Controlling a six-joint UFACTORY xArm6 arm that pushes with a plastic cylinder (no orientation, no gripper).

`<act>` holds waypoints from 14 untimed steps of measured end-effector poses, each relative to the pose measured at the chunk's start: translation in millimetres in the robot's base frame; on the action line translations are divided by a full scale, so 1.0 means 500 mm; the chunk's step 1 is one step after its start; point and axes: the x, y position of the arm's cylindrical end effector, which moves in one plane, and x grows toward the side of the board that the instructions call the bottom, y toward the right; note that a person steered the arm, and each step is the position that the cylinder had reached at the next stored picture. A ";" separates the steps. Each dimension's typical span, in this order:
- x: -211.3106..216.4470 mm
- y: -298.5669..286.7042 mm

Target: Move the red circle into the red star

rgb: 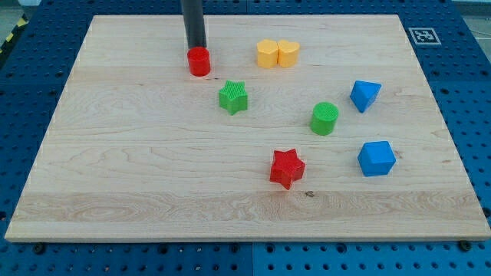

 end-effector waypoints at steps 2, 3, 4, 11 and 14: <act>0.162 0.000; 0.076 -0.002; 0.078 -0.002; 0.306 0.174; 0.238 0.079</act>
